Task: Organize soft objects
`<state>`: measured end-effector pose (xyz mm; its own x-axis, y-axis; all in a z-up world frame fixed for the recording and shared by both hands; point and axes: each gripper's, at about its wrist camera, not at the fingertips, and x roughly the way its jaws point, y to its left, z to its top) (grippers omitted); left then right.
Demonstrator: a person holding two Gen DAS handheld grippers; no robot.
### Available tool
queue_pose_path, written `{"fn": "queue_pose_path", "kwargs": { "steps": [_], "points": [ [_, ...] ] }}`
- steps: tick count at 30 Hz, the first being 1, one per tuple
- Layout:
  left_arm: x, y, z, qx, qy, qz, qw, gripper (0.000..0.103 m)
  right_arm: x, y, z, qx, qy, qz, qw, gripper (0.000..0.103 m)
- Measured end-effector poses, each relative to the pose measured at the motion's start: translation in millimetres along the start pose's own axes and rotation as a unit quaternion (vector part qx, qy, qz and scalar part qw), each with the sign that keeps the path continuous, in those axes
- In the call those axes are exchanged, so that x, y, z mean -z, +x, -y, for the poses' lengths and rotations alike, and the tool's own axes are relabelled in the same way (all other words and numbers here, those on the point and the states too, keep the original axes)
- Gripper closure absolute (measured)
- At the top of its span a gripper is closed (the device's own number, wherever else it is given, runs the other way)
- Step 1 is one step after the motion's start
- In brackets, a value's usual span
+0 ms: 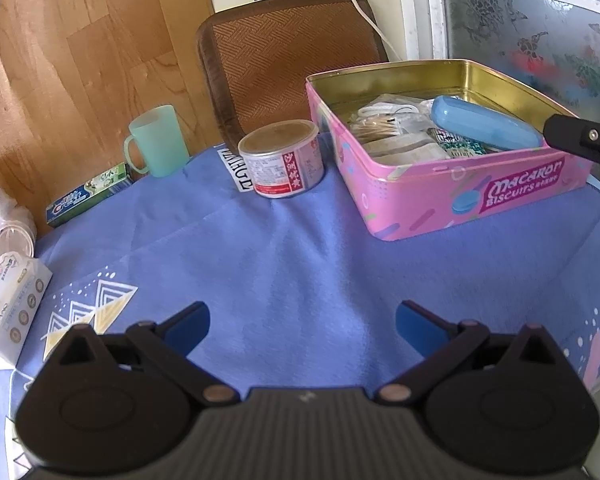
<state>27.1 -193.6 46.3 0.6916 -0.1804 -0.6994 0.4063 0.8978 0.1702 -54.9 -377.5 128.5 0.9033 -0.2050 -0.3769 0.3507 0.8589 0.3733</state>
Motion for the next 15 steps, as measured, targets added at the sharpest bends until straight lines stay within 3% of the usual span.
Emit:
{"fn": "queue_pose_path", "kwargs": {
  "steps": [15],
  "points": [
    [3.0, 3.9, 2.7, 0.005, 0.003, -0.010, 0.9999, 0.000, 2.2, 0.2, 1.9, 0.003, 0.005, -0.003, 1.000, 0.000]
  ]
}}
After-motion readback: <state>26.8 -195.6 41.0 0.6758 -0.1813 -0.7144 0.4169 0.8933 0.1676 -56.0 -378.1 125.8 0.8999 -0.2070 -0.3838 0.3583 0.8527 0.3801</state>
